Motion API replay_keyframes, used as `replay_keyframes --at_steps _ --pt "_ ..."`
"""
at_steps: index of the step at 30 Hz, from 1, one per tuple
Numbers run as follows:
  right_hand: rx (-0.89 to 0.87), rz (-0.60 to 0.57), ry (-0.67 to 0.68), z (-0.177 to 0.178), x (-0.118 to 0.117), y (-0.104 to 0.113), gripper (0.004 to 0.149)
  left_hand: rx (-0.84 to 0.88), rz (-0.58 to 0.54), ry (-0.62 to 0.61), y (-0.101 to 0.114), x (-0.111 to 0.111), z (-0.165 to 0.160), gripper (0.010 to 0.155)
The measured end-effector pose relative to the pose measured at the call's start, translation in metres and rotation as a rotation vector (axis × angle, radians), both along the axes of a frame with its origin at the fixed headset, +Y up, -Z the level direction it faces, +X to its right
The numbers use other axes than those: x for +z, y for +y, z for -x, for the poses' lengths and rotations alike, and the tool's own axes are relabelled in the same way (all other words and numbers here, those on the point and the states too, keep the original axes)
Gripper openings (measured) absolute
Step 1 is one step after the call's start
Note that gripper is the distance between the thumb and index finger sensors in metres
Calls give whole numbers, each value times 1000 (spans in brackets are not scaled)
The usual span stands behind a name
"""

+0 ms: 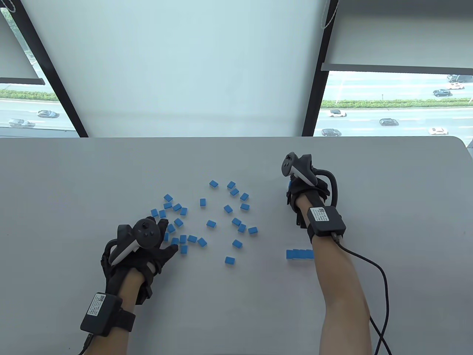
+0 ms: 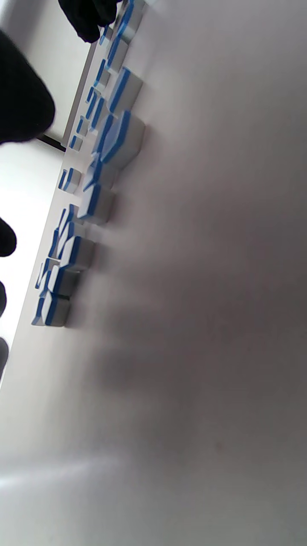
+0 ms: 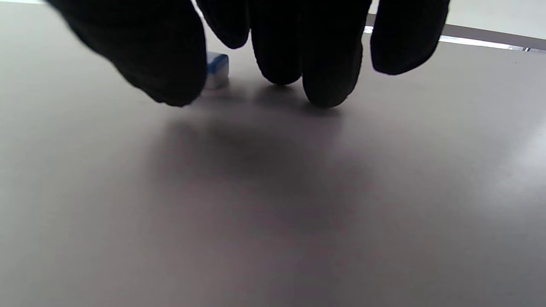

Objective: Build mahjong tile wall

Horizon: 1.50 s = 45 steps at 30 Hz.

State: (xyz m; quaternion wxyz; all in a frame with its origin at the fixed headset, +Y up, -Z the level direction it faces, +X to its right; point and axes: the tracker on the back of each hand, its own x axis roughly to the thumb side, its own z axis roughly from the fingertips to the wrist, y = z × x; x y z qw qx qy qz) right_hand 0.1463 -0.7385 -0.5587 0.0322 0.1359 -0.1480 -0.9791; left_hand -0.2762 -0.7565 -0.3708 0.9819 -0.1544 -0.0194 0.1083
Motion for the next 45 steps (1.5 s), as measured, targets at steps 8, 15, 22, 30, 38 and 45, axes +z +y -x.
replay_keyframes --at_steps 8,15,22,30,38,45 --pt "-7 14 -11 2 -8 -5 59 -13 10 -1 0 -1 -1 85" --pt "33 -105 120 -13 23 30 58 2 2 -9 2 0 -2 84" --pt "-23 -307 199 -40 84 71 58 8 -2 -16 3 0 -3 84" --pt "-111 -493 169 -73 147 69 58 5 -1 -23 3 2 -5 85" --pt "-68 -381 125 -90 161 24 57 8 11 -27 0 2 -7 85" --pt "-57 -257 97 -98 156 -8 56 14 26 -27 -4 4 -8 84"
